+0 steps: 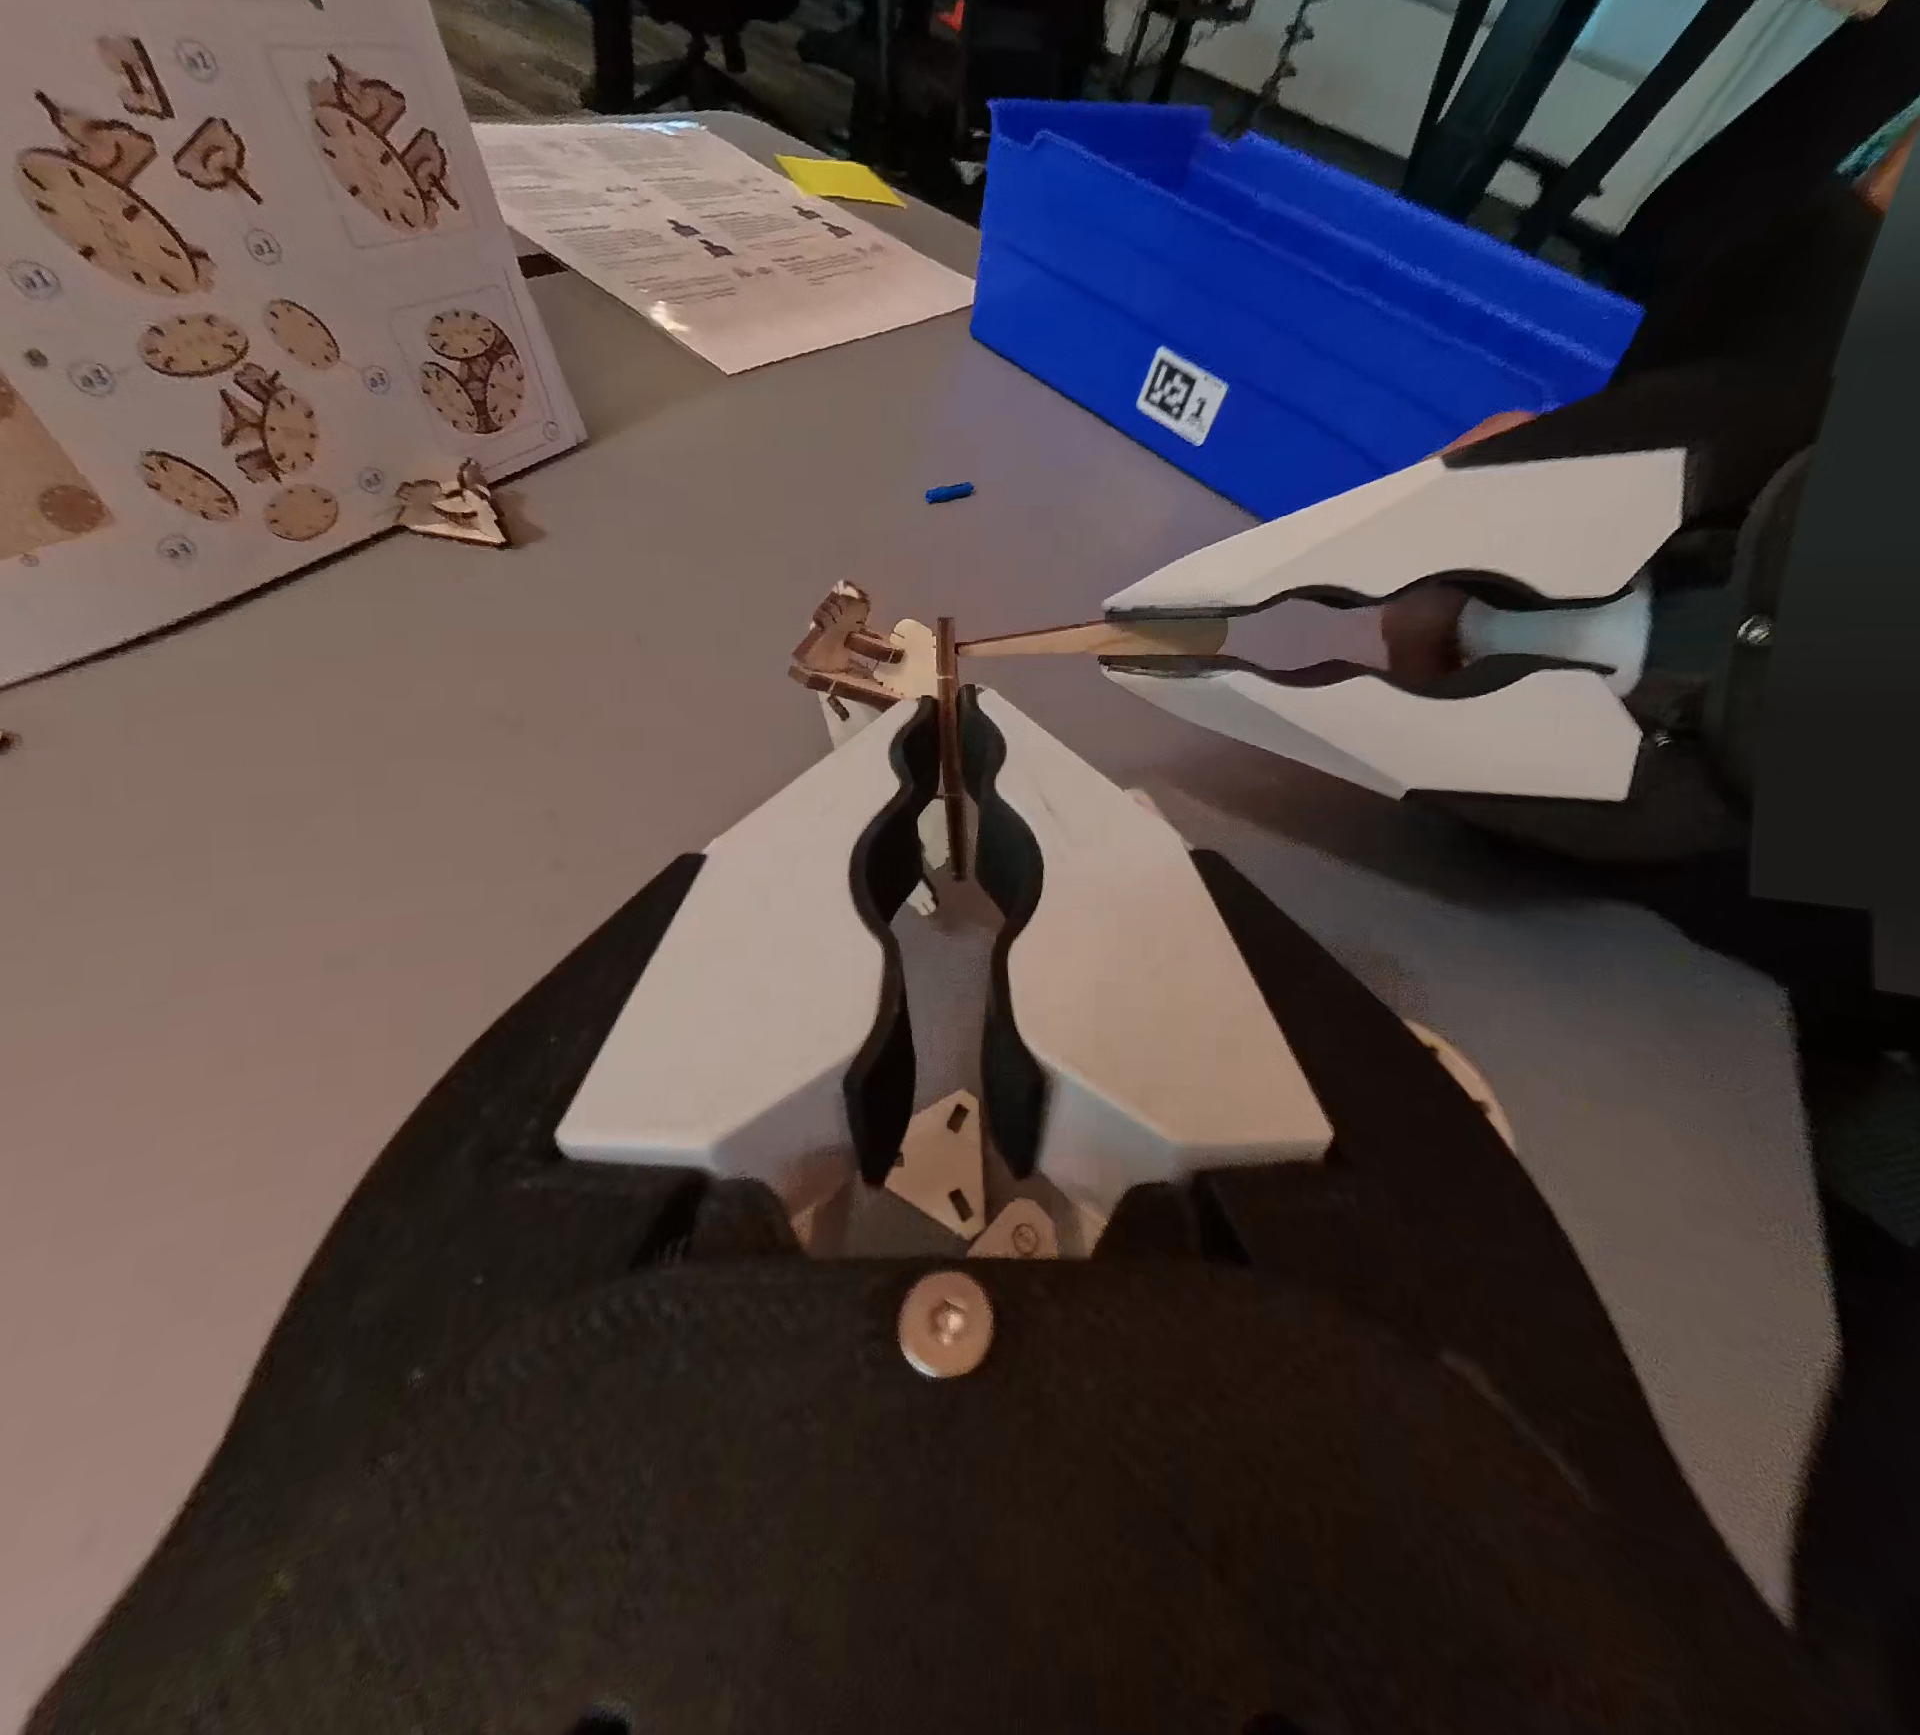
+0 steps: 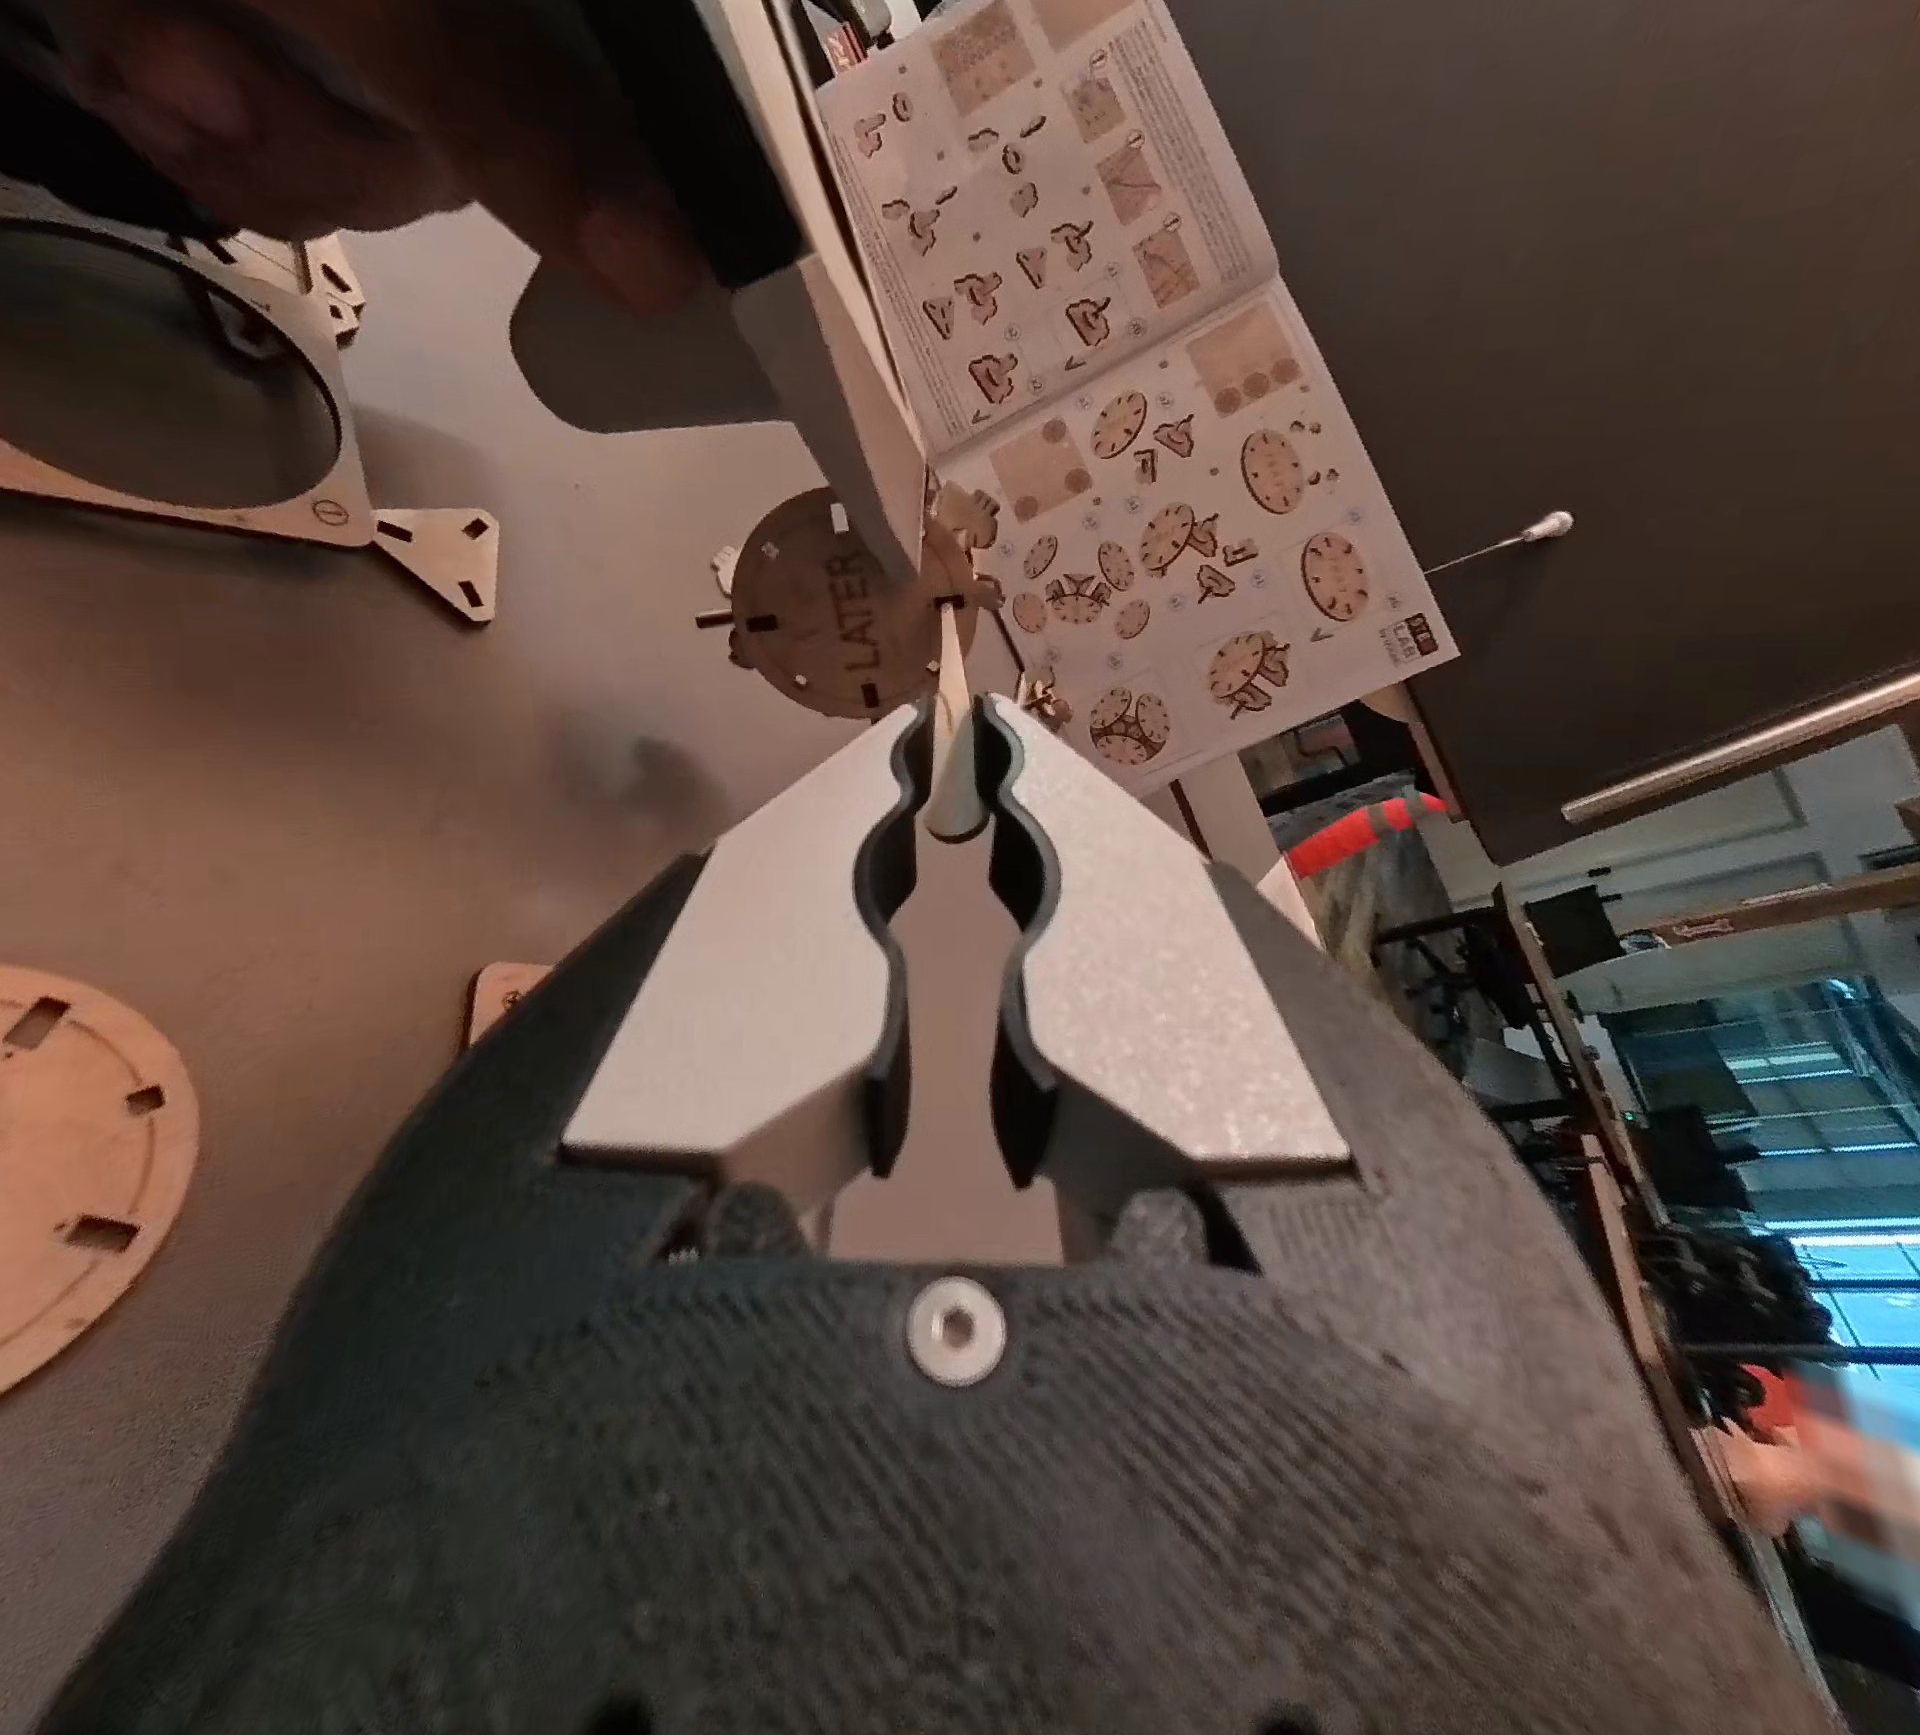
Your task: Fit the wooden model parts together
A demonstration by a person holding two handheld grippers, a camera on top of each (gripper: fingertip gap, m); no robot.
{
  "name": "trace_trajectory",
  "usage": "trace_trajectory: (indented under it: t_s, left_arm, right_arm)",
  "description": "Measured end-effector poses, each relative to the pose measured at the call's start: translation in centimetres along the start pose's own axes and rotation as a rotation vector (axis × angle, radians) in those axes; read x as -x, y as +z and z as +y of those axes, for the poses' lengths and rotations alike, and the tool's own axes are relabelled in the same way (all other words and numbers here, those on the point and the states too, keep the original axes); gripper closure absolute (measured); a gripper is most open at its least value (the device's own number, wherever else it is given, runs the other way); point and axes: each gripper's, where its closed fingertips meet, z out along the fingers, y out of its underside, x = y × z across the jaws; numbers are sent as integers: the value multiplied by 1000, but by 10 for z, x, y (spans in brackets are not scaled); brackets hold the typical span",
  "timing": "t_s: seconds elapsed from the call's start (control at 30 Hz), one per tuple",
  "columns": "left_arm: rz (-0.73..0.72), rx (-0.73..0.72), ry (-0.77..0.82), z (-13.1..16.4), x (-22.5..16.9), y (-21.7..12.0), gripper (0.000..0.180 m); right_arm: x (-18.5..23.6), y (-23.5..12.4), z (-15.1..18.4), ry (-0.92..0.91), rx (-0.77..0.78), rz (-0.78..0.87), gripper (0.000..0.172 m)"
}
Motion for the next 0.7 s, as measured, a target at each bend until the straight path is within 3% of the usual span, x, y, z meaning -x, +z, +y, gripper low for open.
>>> trace_trajectory:
  t_s: [0.13,0.7]
  left_arm:
    - [-60,32,106,3,1,1,180]
    - [-53,50,35,9,2,6,180]
  right_arm:
    - [1,0,0,62,-5,-29,166]
    - [7,3,-1,91,-9,-45,166]
